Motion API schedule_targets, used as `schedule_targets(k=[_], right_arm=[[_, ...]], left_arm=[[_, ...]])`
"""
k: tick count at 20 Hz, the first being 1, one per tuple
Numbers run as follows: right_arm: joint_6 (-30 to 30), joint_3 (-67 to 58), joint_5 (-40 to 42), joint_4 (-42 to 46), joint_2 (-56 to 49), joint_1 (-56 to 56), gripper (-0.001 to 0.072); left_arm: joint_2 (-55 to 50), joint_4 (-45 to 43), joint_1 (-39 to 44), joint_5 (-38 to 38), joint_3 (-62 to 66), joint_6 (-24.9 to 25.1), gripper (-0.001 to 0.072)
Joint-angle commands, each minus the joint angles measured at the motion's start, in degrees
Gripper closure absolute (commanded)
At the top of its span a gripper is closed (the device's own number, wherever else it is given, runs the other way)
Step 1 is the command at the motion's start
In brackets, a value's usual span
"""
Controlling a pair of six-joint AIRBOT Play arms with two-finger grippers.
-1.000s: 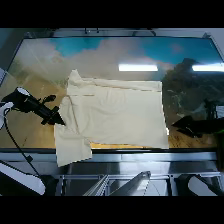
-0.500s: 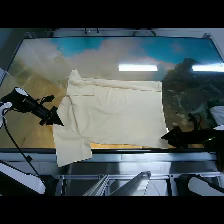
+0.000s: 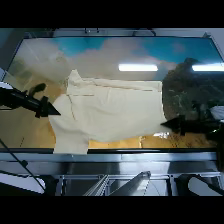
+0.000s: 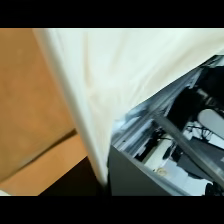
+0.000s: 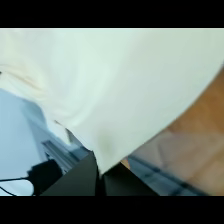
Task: Fold the shirts.
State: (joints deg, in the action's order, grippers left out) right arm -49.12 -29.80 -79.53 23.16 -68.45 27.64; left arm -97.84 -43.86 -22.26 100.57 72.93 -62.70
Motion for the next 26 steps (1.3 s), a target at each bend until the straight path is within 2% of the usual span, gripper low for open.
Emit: schedule_targets(k=[1, 4, 5, 7, 9, 11, 14, 15, 16, 18, 20, 23, 26], right_arm=[[1.2, -10.6, -9.0, -19.3, 11.1, 0.6, 0.0698], [-0.4, -24.4, -4.0, -29.2, 20.8, 2.6, 0.0699], [-1.2, -29.1, -1.2, -31.3, 23.6, 4.1, 0.0699], [-3.6, -37.8, 5.1, -32.2, 28.3, 7.3, 0.0699], [-4.3, -44.7, 11.1, -32.2, 31.7, 10.1, 0.0698], [-4.9, -49.6, 15.4, -31.8, 33.4, 12.4, 0.0698], [-6.7, -54.7, 16.4, -29.0, 32.3, 14.7, 0.0697], [-7.6, -54.9, 15.8, -26.7, 31.4, 14.6, 0.0697], [-9.4, -54.9, 13.5, -23.2, 29.8, 14.6, 0.0697], [-12.6, -54.6, 7.0, -16.3, 25.6, 13.4, 0.0698], [-12.6, -52.4, 3.5, -10.4, 21.1, 9.1, 0.0698], [-12.6, -45.9, 4.1, -0.1, 14.9, 1.3, 0.0698], [-11.4, -37.7, 10.3, 4.4, 5.5, -5.7, 0.0698]], left_arm=[[11.1, 25.4, -3.8, 6.1, 0.1, 5.4, 0.069], [24.5, 47.8, -8.2, 6.0, 0.1, 10.9, 0.0685], [29.2, 57.9, -10.2, 5.9, 0.3, 11.5, 0.0685], [36.4, 69.5, -14.8, 5.7, 4.1, 11.5, 0.0686], [41.8, 74.2, -21.4, 4.3, 11.1, 10.7, 0.0685], [45.5, 74.9, -28.7, 0.6, 17.7, 10.2, 0.0683], [45.7, 74.8, -34.3, -1.8, 23.7, 7.8, 0.0682], [44.0, 73.5, -34.0, -1.7, 25.4, 6.9, 0.0682], [42.0, 68.3, -32.9, -1.7, 27.2, 5.6, 0.0682], [37.4, 48.9, -27.3, -1.0, 30.5, 4.0, 0.0682], [32.6, 37.9, -17.2, 0.2, 30.9, 4.1, 0.0682], [23.0, 25.6, -2.2, 3.1, 30.9, 4.1, 0.0682], [11.2, 11.5, 8.5, 1.2, 30.9, 4.1, 0.0682]])
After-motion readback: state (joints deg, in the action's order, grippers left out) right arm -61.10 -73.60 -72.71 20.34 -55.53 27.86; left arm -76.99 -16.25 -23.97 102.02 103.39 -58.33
